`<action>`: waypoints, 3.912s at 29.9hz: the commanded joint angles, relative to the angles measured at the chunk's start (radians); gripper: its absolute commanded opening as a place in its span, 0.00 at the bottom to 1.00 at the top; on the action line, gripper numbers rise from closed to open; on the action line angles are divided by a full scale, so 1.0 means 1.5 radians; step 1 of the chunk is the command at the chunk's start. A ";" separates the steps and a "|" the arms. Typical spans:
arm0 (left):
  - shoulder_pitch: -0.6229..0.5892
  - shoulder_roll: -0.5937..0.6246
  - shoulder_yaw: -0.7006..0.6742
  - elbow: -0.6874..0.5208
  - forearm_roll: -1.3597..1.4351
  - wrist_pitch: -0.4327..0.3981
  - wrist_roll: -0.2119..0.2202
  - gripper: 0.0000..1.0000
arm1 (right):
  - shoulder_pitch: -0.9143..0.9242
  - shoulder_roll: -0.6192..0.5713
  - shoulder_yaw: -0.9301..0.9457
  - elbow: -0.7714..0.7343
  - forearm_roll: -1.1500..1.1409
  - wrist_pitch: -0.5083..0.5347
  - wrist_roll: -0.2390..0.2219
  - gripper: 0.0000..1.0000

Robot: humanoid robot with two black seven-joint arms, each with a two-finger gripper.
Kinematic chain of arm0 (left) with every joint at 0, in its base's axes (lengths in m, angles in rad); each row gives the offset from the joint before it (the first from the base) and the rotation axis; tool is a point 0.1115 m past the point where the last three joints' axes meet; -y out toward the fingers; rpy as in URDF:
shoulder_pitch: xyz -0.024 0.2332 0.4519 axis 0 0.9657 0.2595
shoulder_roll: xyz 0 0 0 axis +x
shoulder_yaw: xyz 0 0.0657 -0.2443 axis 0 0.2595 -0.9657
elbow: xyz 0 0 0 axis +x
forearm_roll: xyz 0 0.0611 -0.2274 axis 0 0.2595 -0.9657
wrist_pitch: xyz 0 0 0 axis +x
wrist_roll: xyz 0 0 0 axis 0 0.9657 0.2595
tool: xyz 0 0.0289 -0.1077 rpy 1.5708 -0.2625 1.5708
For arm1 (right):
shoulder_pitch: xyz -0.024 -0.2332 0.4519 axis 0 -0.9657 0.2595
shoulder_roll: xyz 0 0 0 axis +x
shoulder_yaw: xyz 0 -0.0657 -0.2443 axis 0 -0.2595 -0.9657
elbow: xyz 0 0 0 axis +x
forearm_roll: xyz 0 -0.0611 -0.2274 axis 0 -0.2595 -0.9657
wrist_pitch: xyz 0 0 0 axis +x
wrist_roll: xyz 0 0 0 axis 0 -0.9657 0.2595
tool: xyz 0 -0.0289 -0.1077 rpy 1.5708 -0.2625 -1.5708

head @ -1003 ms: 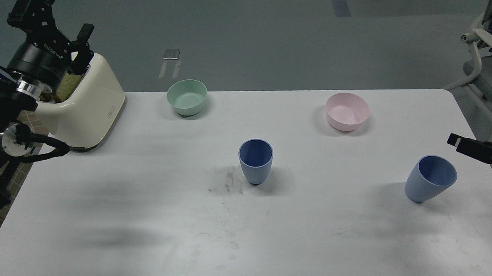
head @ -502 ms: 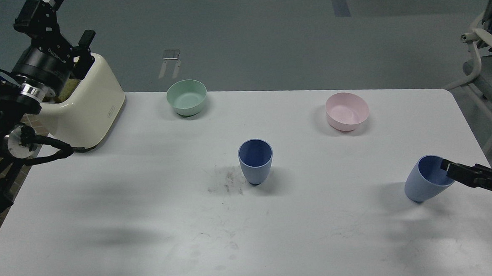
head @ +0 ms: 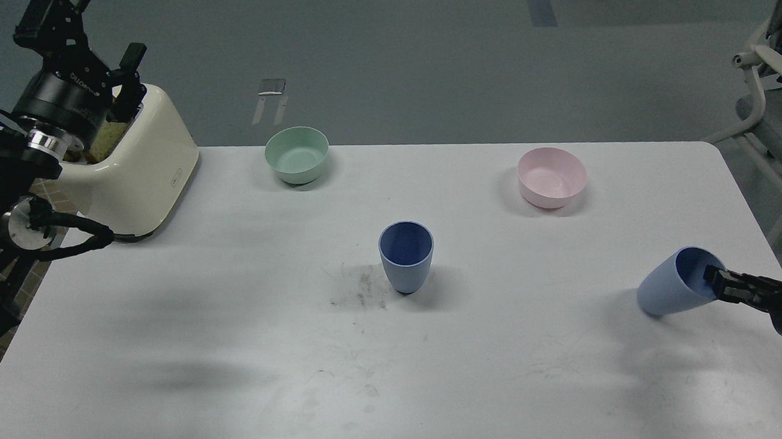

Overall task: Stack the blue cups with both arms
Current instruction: 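Lift the blue cup and carry it above the centered cup, then tilt and lower the held cup into the centered blue cup, then release the cup and retract the right gripper away from the stack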

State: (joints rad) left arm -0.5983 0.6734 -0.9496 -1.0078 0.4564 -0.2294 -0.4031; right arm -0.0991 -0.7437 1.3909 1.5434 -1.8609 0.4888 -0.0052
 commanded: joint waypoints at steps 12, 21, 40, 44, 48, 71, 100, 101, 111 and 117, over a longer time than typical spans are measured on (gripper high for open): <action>-0.002 -0.004 0.000 -0.001 -0.001 0.001 0.001 0.97 | 0.227 0.002 0.064 0.014 0.052 0.000 0.001 0.00; -0.002 -0.004 0.007 -0.001 -0.001 -0.002 0.001 0.97 | 0.447 0.092 -0.136 0.049 0.056 0.000 0.000 0.00; -0.009 -0.006 0.003 -0.004 -0.001 -0.001 0.001 0.97 | 0.620 0.176 -0.501 0.014 0.047 0.000 -0.029 0.00; -0.009 -0.005 0.007 -0.004 -0.001 -0.002 0.001 0.97 | 0.614 0.181 -0.504 0.013 0.045 0.000 -0.030 0.00; -0.010 -0.005 0.006 -0.004 -0.001 -0.002 0.001 0.97 | 0.612 0.194 -0.504 -0.003 0.044 0.000 -0.035 0.00; -0.010 -0.004 0.007 -0.004 0.000 -0.002 0.001 0.97 | 0.555 0.230 -0.500 -0.021 0.042 0.000 -0.039 0.29; -0.010 -0.007 -0.007 -0.005 -0.018 -0.005 -0.008 0.97 | 0.583 0.311 0.081 -0.108 0.201 0.000 -0.036 1.00; -0.009 -0.007 -0.007 -0.005 -0.018 -0.005 -0.008 0.97 | 0.580 0.306 0.093 -0.117 0.217 0.000 -0.036 1.00; -0.008 -0.008 -0.020 -0.002 -0.033 -0.005 -0.007 0.97 | 0.514 0.288 0.197 -0.228 0.415 0.000 -0.034 1.00; -0.003 -0.012 -0.069 0.008 -0.037 -0.002 -0.002 0.97 | 0.433 0.287 0.212 -0.230 0.542 0.000 -0.032 1.00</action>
State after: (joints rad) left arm -0.6077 0.6587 -1.0226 -1.0068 0.4017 -0.2330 -0.4116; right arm 0.5934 -0.3126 1.6963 1.2002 -1.1213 0.4888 -0.0547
